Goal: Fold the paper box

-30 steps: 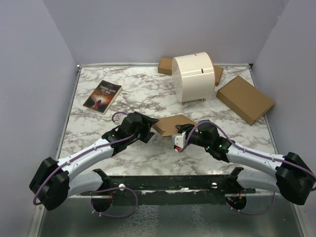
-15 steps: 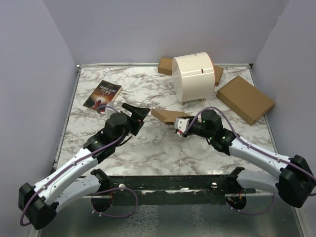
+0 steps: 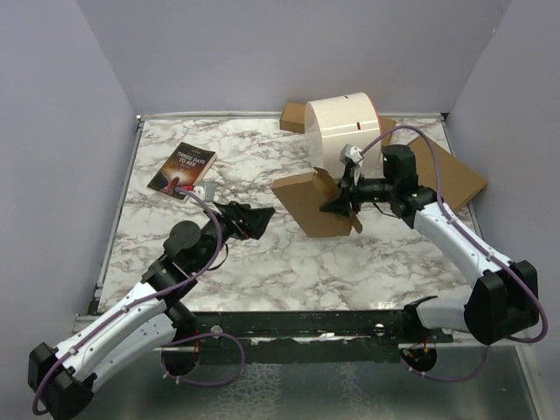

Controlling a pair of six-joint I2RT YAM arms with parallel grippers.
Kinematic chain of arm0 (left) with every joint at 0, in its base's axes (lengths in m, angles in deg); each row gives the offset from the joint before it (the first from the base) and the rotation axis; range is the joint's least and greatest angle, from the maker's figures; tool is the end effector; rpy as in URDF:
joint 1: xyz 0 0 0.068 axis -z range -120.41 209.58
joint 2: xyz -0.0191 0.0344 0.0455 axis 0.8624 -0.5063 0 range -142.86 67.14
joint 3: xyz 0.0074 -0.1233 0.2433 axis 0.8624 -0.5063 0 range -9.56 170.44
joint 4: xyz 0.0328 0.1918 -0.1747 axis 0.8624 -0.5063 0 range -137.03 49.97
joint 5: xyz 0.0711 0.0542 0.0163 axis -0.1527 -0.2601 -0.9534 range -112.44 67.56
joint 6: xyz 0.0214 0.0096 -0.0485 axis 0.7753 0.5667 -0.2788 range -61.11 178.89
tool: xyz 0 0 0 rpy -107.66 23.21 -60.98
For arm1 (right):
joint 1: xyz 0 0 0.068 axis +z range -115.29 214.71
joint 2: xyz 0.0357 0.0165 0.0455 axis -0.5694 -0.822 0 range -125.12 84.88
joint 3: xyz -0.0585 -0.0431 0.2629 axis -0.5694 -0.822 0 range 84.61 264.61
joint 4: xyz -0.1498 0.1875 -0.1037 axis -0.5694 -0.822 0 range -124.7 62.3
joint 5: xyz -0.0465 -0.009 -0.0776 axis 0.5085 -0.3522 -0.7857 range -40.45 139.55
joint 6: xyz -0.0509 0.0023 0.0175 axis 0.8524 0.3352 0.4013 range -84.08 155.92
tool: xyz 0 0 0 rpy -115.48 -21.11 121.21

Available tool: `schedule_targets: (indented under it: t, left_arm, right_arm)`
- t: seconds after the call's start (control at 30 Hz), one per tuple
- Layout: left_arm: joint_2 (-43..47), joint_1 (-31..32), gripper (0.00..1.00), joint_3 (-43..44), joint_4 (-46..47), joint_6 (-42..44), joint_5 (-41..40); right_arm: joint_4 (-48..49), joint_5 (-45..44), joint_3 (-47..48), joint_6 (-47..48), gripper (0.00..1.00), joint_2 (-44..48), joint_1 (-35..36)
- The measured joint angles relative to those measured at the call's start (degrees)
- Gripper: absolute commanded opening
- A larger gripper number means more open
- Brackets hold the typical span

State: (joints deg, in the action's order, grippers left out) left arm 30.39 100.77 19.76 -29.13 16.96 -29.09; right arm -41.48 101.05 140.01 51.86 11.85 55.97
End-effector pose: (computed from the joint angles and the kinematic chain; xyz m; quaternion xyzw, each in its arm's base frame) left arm 0.1293 -0.1077 0.3059 -0.0467 0.6840 -0.4524 0.5704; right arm 0.2477 0.1264 0.2989 -0.4520 0.6767 0.3989 0.4227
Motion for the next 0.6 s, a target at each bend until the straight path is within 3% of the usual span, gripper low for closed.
schedule_targets:
  t: [0.1, 0.3, 0.6]
  left_arm:
    - [-0.33, 0.0, 0.96, -3.56, 2.64, 3.06, 3.3]
    - [-0.66, 0.0, 0.95, -9.18, 8.52, 4.2, 7.34]
    - [-8.24, 0.0, 0.95, -16.9, 20.96, -2.6, 10.08]
  right_arm:
    - [2.23, 7.37, -3.39, -10.19, 0.29, -1.18, -3.23]
    - [20.11, 15.8, -20.11, -38.49, 0.29, -0.96, -8.37]
    - [36.13, 14.86, -25.73, -57.66, 0.33, -10.25, -10.99]
